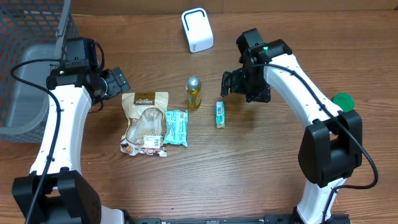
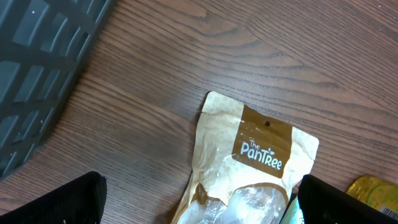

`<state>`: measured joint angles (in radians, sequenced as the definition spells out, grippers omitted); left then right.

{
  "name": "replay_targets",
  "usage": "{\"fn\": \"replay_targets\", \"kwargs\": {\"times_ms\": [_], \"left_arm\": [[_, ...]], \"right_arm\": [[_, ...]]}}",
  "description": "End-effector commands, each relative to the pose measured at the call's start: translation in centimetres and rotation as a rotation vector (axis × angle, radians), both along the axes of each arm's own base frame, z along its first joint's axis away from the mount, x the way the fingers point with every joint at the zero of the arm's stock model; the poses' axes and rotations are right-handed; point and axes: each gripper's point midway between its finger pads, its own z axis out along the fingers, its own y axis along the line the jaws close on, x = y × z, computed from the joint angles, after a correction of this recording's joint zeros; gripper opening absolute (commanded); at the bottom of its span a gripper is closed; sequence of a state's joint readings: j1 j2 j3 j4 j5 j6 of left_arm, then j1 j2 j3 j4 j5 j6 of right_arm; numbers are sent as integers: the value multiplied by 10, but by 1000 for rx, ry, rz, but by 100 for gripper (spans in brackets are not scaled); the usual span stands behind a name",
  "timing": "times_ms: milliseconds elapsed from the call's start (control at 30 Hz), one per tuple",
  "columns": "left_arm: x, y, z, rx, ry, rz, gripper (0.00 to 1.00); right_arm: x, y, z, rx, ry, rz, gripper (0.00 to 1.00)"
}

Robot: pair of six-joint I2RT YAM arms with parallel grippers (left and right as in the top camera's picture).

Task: Scan the item barcode
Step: 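Move the open right gripper back over the small Kleenex pack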

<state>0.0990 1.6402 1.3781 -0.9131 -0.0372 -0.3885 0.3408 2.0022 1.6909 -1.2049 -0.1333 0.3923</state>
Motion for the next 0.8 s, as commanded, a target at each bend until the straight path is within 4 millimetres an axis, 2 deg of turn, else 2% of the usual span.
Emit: {"fn": "replay_targets", "kwargs": {"times_ms": [0, 367, 767], "left_arm": [[3, -1, 8, 1, -24, -10, 99], [3, -1, 8, 1, -24, -10, 100], [3, -1, 8, 1, -24, -10, 100]], "right_arm": [[-3, 0, 2, 2, 6, -7, 100], [-4, 13, 5, 79, 15, 1, 100], [-11, 11, 4, 72, 44, 1, 100]]}}
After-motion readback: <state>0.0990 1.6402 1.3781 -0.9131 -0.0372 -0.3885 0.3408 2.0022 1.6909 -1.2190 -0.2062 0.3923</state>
